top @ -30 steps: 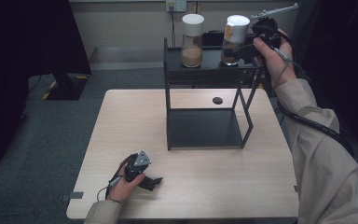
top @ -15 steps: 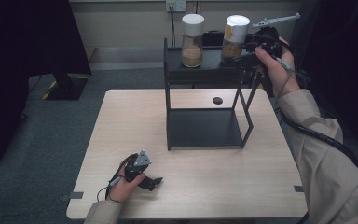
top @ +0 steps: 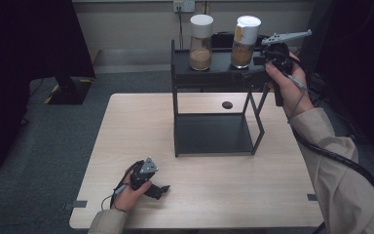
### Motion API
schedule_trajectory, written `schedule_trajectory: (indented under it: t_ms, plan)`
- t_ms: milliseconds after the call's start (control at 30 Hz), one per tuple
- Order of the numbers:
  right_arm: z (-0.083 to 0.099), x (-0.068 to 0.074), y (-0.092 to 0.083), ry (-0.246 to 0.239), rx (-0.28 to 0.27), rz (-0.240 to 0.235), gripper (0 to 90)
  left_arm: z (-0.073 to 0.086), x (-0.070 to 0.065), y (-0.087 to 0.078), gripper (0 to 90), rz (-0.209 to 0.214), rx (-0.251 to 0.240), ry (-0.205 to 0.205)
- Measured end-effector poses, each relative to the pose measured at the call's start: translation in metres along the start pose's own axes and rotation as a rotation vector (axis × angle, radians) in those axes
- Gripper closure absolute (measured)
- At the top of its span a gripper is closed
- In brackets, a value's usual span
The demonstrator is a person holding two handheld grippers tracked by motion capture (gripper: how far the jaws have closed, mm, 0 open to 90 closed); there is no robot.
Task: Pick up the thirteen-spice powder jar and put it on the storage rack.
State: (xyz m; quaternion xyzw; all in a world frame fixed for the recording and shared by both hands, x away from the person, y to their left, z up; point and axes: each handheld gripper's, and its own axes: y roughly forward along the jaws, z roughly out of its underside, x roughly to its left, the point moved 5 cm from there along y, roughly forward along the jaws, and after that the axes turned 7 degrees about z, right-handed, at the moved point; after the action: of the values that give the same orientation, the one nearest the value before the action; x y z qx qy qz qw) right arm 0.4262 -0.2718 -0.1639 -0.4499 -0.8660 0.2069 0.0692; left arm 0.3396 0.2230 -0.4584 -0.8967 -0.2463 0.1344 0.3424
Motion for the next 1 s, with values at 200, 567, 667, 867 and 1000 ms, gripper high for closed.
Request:
schedule_trajectory:
  t_ms: [200, 567, 667, 867, 1000]
  plan:
    - [0.014, 0.004, 0.002, 0.0, 0.005, -0.017, 0.6, 0.0, 0.0, 0.0, 0.0, 0.0, 0.001, 0.001]
    - [0.038, 0.005, 0.003, 0.014, 0.004, -0.038, 0.7, 0.0, 0.0, 0.0, 0.0, 0.0, -0.001, 0.0]
    - [0.045, 0.006, 0.003, 0.014, 0.007, -0.045, 0.7, 0.0, 0.0, 0.0, 0.0, 0.0, -0.001, 0.0]
    - [0.057, 0.008, 0.003, 0.013, 0.018, -0.059, 0.8, 0.0, 0.0, 0.0, 0.0, 0.0, -0.001, 0.0]
    - [0.066, 0.01, 0.003, 0.013, 0.021, -0.068, 0.8, 0.0, 0.0, 0.0, 0.0, -0.001, -0.001, 0.0]
